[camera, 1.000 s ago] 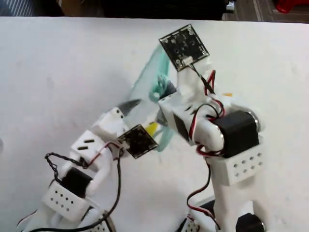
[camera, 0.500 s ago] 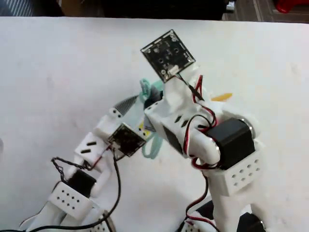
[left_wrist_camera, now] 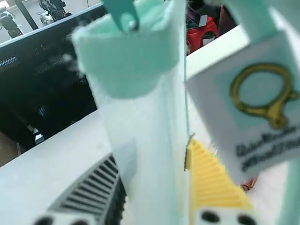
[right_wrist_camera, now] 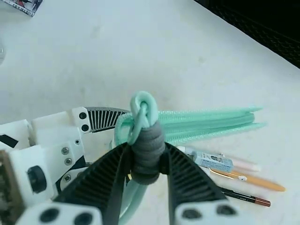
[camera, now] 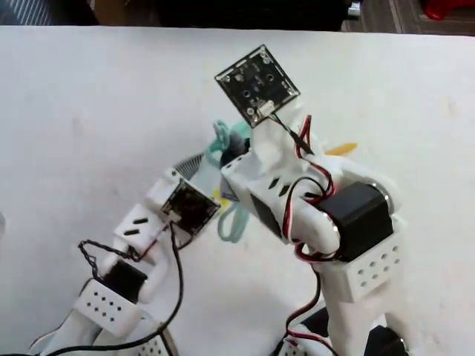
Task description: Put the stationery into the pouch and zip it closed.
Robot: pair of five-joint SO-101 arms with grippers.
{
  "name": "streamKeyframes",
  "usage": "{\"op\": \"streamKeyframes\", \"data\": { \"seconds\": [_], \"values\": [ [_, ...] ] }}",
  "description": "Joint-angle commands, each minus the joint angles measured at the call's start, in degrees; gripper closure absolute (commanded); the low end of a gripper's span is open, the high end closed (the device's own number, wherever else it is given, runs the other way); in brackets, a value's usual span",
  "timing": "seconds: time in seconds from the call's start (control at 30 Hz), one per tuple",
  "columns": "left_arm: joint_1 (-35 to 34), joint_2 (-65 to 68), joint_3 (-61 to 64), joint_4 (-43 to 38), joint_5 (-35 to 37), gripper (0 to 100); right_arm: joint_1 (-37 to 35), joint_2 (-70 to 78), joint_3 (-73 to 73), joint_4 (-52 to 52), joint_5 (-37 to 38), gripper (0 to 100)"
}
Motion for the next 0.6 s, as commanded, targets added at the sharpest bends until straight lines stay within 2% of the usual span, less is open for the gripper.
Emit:
{"op": "streamKeyframes", "data": {
  "seconds": [0.0,0.07,0.17,0.3,0.47,0.57],
  "values": [
    [1.1,-4.7,-0.88,3.25,0.62,94,0.4,-1.45,-2.46,1.01,0.7,98.2],
    [1.19,-9.1,-1.05,5.71,0.79,98,0.31,-1.27,-2.46,0.13,0.7,98.1],
    [0.75,-17.01,-1.05,9.67,0.79,95,0.31,0.4,-2.73,-2.07,0.7,98.1],
    [1.1,-26.42,-0.88,19.52,1.32,95,0.22,3.74,-2.81,-3.56,0.7,98.1],
    [-1.27,-29.93,-0.7,23.74,13.89,95,-1.1,4.44,-2.81,-5.58,0.7,98.1],
    [-4.26,-29.93,-0.62,24.0,17.49,95,-2.86,4.62,-2.81,-5.67,0.7,98.2]
  ]
}}
